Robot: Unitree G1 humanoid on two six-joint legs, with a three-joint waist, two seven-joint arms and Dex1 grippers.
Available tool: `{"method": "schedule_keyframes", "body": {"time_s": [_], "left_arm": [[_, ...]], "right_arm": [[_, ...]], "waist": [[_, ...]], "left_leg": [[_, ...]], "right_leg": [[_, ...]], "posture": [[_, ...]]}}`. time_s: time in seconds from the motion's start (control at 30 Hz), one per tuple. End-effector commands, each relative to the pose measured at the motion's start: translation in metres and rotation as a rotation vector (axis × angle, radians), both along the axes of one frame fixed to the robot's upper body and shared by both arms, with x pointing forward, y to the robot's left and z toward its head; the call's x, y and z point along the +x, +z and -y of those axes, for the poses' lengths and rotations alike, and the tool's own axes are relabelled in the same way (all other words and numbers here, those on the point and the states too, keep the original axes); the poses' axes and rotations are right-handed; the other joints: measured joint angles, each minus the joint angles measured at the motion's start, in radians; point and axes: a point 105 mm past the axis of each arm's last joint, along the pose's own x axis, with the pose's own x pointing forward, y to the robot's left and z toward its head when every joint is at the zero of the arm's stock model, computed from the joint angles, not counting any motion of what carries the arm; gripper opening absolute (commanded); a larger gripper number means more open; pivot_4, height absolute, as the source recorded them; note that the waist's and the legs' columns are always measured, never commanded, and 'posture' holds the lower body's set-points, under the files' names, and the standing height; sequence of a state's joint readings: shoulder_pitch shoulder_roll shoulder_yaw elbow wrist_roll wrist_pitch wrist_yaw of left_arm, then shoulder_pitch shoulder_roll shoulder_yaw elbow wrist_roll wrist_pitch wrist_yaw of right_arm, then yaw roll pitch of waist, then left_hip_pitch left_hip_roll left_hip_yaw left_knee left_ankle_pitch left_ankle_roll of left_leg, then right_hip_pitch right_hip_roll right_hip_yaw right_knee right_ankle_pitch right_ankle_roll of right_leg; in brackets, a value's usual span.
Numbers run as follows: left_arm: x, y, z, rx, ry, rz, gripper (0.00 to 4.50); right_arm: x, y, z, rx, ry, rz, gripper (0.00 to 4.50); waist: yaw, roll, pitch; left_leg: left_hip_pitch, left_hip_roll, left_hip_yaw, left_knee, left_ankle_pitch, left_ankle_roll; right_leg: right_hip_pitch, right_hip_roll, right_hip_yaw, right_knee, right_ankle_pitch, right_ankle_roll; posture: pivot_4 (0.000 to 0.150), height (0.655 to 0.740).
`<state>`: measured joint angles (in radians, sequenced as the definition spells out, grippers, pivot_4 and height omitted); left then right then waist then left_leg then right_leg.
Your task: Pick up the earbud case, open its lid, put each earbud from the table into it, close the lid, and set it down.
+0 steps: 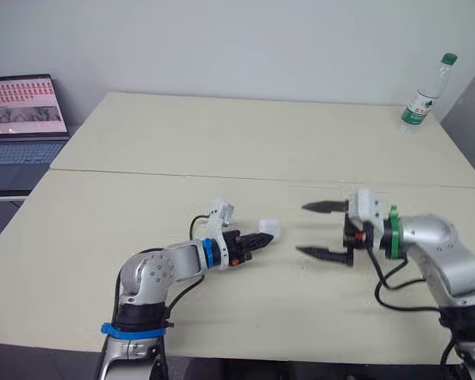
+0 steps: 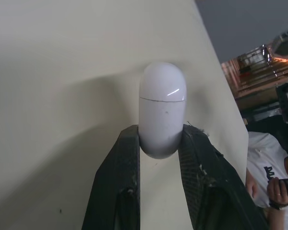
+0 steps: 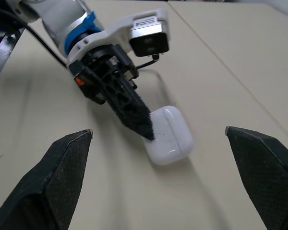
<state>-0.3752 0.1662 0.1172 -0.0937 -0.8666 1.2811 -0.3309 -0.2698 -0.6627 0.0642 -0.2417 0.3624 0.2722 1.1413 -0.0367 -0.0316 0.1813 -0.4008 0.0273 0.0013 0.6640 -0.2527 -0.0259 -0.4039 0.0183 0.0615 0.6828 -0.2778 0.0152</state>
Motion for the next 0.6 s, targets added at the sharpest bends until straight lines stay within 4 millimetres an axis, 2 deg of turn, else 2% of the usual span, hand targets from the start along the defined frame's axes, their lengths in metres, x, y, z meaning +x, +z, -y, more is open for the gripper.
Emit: {"method": "schedule_keyframes", "body": {"time_s": [0.03,0.07,0.13,0.17,0.37,0.4,0.47,0.5,0.6], "left_arm": [[0.001,-0.007,-0.005,-0.017,0.044,-0.104,0.76],[0.0,-0.011,-0.007,-0.005,0.055,-0.13,0.76],[-0.002,-0.017,-0.013,0.018,0.077,-0.173,1.47],[-0.004,-0.019,-0.016,0.029,0.081,-0.184,1.66],[-0.024,-0.02,-0.064,0.095,0.169,-0.202,3.28],[-0.029,-0.017,-0.077,0.119,0.186,-0.184,3.56],[-0.035,-0.014,-0.089,0.141,0.204,-0.162,4.12],[-0.038,-0.005,-0.1,0.195,0.199,-0.086,4.39],[-0.038,0.031,-0.121,0.254,0.207,0.178,4.45]], "right_arm": [[-0.001,0.012,-0.006,0.011,0.001,0.082,4.47],[-0.001,0.013,-0.007,0.022,-0.004,0.079,4.47],[0.001,0.017,-0.01,0.051,-0.02,0.073,4.5],[0.002,0.018,-0.01,0.056,-0.022,0.074,4.5],[0.008,0.015,-0.004,0.031,-0.008,0.062,4.5],[0.01,0.014,-0.001,0.029,-0.012,0.059,4.5],[0.012,0.012,0.002,0.029,-0.016,0.055,4.5],[0.013,0.011,0.003,0.023,-0.01,0.054,4.5],[0.015,0.013,0.007,0.026,-0.003,0.051,4.5]], "waist": [[-0.002,0.0,0.0],[-0.002,0.0,0.0],[-0.002,0.0,-0.001],[-0.002,0.0,-0.001],[-0.011,-0.001,-0.004],[-0.014,-0.001,-0.005],[-0.023,-0.001,-0.005],[-0.024,0.0,-0.005],[-0.04,-0.001,-0.004]], "left_leg": [[0.001,0.001,0.0,0.0,0.0,0.0],[0.001,0.001,0.0,0.0,0.0,0.0],[0.001,0.001,0.0,0.0,0.0,0.0],[0.001,0.001,0.0,0.0,0.0,-0.001],[0.003,0.002,0.001,-0.002,0.0,-0.001],[0.003,0.003,0.001,-0.002,0.0,-0.001],[0.004,0.003,0.001,-0.002,0.0,-0.001],[0.005,0.003,0.001,-0.003,0.0,-0.001],[0.008,0.003,0.003,-0.004,0.0,-0.002]], "right_leg": [[0.0,0.001,0.0,0.0,0.0,0.0],[0.0,0.001,0.0,0.0,0.0,0.0],[0.0,0.001,0.0,0.0,0.0,0.0],[0.0,0.001,0.001,0.0,0.0,-0.001],[0.0,0.002,0.002,0.0,0.001,-0.001],[0.0,0.003,0.002,0.0,0.001,-0.001],[0.001,0.004,0.003,0.001,0.0,-0.001],[0.001,0.004,0.004,0.002,0.0,-0.001],[0.0,0.006,0.007,0.005,-0.002,-0.003]], "posture": [[0.15,0.74],[0.15,0.74],[0.15,0.74],[0.15,0.74],[0.15,0.74],[0.15,0.74],[0.15,0.74],[0.15,0.74],[0.15,0.74]]}}
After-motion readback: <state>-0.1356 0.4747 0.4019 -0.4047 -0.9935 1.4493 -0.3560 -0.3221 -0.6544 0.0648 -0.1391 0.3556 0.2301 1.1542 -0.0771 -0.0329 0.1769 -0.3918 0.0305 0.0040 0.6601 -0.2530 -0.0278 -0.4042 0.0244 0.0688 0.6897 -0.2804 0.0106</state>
